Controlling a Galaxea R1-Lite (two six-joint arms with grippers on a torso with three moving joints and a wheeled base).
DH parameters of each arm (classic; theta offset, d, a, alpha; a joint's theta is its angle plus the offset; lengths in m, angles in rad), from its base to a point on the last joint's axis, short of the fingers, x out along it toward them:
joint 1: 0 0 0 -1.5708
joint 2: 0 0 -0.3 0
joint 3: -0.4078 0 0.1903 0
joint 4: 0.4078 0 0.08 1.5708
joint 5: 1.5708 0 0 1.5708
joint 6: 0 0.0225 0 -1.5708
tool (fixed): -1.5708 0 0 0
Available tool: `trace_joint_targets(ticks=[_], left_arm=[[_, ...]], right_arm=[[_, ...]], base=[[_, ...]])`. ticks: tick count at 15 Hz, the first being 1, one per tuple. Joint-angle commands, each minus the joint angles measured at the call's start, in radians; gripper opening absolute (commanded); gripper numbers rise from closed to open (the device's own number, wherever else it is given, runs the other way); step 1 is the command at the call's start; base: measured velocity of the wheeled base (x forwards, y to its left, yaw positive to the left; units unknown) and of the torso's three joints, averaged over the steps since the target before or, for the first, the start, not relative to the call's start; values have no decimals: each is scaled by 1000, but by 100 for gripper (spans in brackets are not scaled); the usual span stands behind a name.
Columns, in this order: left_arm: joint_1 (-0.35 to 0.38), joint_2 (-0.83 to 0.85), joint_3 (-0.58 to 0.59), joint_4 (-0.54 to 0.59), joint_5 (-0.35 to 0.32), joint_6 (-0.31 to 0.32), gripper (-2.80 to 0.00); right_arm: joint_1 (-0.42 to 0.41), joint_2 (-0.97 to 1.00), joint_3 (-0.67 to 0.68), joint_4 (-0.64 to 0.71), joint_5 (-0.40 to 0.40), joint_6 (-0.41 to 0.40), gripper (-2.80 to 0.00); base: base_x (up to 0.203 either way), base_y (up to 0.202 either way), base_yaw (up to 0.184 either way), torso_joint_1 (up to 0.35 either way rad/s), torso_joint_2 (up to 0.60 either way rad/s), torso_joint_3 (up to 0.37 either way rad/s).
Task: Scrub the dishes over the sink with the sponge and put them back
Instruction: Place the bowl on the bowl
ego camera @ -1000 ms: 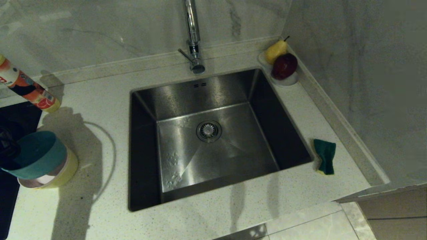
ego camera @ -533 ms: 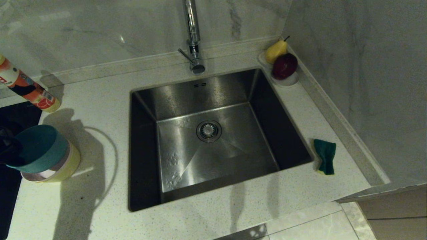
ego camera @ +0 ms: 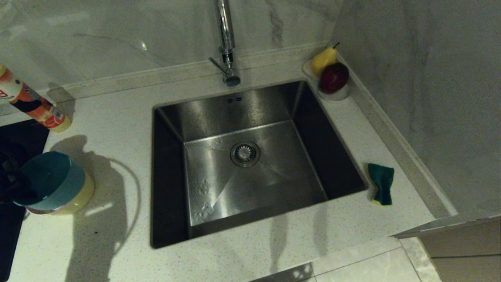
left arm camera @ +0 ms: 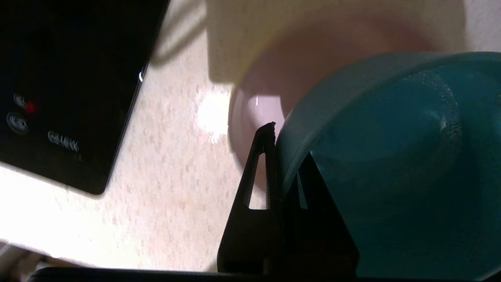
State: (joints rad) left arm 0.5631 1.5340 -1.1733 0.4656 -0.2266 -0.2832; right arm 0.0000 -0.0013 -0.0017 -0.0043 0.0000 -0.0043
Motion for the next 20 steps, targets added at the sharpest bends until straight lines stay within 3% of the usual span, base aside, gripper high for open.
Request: trace_joint_targets(ticks=[1, 11, 19, 20], left_arm=[[6, -2, 0, -7, 0, -2, -280], [68, 18, -2, -19, -6, 12, -280], [67, 20, 44, -21, -11, 27, -280], [67, 21, 43, -21, -10, 27, 0]], right_arm=[[0, 1, 0, -1, 0, 0, -280], [0, 1, 0, 0, 0, 0, -280], [0, 1, 0, -1, 0, 0, -280], [0, 1, 0, 0, 0, 0, -280]], base=[[0, 0, 0, 0, 0, 0], [0, 0, 0, 0, 0, 0], [0, 0, 0, 0, 0, 0], [0, 0, 0, 0, 0, 0]])
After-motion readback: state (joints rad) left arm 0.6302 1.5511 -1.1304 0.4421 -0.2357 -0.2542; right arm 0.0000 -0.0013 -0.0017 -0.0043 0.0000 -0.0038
